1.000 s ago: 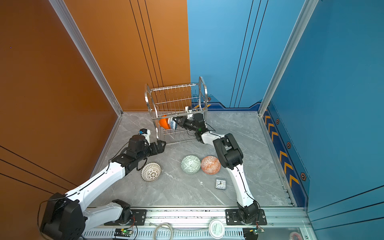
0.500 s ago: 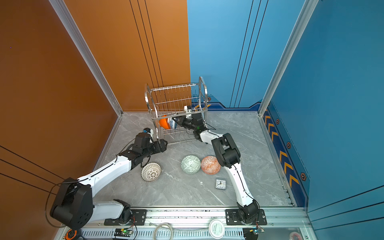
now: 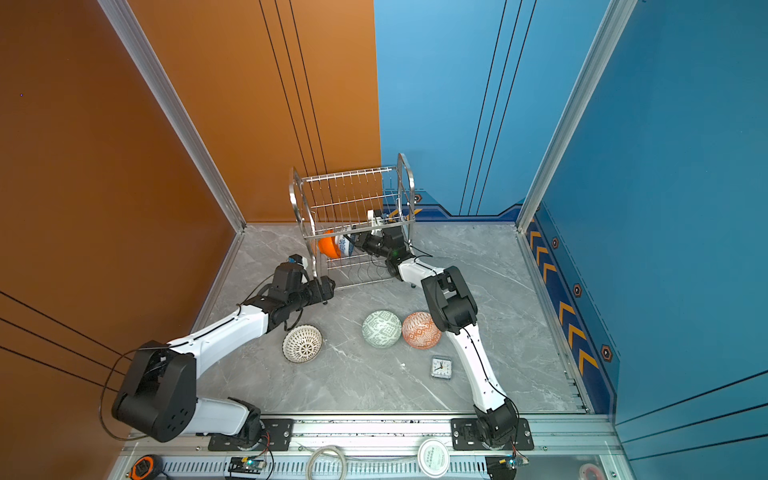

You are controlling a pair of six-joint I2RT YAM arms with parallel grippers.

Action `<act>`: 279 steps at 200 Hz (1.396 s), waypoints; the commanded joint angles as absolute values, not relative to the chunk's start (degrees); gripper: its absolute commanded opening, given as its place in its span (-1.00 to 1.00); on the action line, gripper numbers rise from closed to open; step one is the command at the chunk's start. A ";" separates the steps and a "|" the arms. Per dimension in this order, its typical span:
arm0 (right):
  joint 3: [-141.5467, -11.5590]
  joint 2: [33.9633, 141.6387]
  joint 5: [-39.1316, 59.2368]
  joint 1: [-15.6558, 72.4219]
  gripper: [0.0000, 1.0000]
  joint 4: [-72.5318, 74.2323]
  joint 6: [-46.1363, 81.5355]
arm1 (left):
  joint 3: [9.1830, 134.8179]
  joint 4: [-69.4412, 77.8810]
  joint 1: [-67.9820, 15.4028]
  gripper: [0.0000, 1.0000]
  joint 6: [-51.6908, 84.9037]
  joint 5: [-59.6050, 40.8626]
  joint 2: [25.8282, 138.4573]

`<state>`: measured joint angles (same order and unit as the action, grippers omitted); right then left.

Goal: Load the bowls into the dish rack

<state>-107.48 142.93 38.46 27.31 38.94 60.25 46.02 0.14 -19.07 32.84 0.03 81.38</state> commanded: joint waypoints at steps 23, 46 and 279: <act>-111.76 143.83 39.11 26.94 -1.00 36.04 56.64 | 47.69 1.04 -18.06 0.96 32.34 1.32 82.79; -112.24 144.14 39.02 26.85 -1.00 34.56 55.52 | 47.88 1.32 -17.61 0.96 32.44 0.81 83.62; -107.29 140.59 39.58 25.93 -0.45 33.80 53.17 | 47.45 1.38 -17.00 0.96 32.69 0.33 82.84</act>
<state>-110.00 143.98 39.29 26.68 32.56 52.90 46.63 0.69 -17.56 32.84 -0.01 83.48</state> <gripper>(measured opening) 0.258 0.979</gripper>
